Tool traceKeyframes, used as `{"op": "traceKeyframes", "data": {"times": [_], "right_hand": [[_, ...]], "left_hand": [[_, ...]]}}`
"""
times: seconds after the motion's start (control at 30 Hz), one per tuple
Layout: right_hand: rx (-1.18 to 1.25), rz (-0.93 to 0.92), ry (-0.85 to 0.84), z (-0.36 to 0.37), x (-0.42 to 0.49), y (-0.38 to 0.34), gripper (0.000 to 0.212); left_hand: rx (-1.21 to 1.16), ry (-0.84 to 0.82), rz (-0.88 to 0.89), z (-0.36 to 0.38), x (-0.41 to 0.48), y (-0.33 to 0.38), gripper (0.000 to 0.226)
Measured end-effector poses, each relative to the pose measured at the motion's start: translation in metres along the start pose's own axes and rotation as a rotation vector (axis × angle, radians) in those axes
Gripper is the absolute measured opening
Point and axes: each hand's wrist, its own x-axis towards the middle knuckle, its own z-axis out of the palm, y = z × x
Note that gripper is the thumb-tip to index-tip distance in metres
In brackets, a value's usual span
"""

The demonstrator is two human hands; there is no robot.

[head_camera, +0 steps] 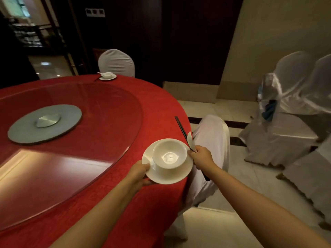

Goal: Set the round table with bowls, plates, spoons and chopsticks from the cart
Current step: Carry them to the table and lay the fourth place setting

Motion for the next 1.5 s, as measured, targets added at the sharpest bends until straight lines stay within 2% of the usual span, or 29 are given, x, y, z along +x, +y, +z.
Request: {"op": "traceKeyframes", "data": {"times": [0.07,0.17,0.3,0.5,0.63,0.7,0.83,1.0,1.23,1.4,1.5], "right_hand": [[-0.025,-0.032,-0.056,-0.007,0.035,0.002,0.02],[-0.101,-0.096,-0.142,-0.015,0.088,0.003,0.029],[-0.184,-0.171,-0.268,-0.018,0.148,0.0,0.034],[-0.253,-0.214,-0.45,0.007,0.216,0.003,0.016],[-0.302,-0.233,-0.567,0.034,0.259,0.008,0.02],[-0.34,-0.231,-0.658,0.049,0.278,0.01,0.015],[-0.429,-0.294,-0.803,0.076,0.307,0.013,0.021],[-0.495,-0.331,-0.938,0.097,0.335,0.018,0.018],[-0.537,-0.395,-1.078,0.106,0.363,0.029,0.024],[-0.544,-0.481,-1.083,0.107,0.37,0.034,0.026],[-0.551,-0.548,-1.078,0.106,0.371,0.034,0.025]], "left_hand": [[-0.051,0.051,0.003,0.015,0.021,0.001,0.024],[-0.119,0.153,0.019,0.039,0.048,0.003,0.024],[-0.106,0.298,0.031,0.066,0.073,0.001,0.024],[-0.24,0.475,0.022,0.085,0.109,-0.002,0.018],[-0.24,0.612,-0.013,0.09,0.139,-0.01,0.026],[-0.242,0.673,-0.046,0.092,0.153,-0.016,0.03],[-0.308,0.778,-0.105,0.097,0.174,-0.021,0.032],[-0.35,0.896,-0.144,0.113,0.192,-0.028,0.031],[-0.268,1.126,-0.135,0.141,0.207,-0.027,0.038],[-0.03,1.27,-0.199,0.156,0.213,-0.03,0.043],[0.042,1.291,-0.241,0.161,0.214,-0.027,0.045]]}}
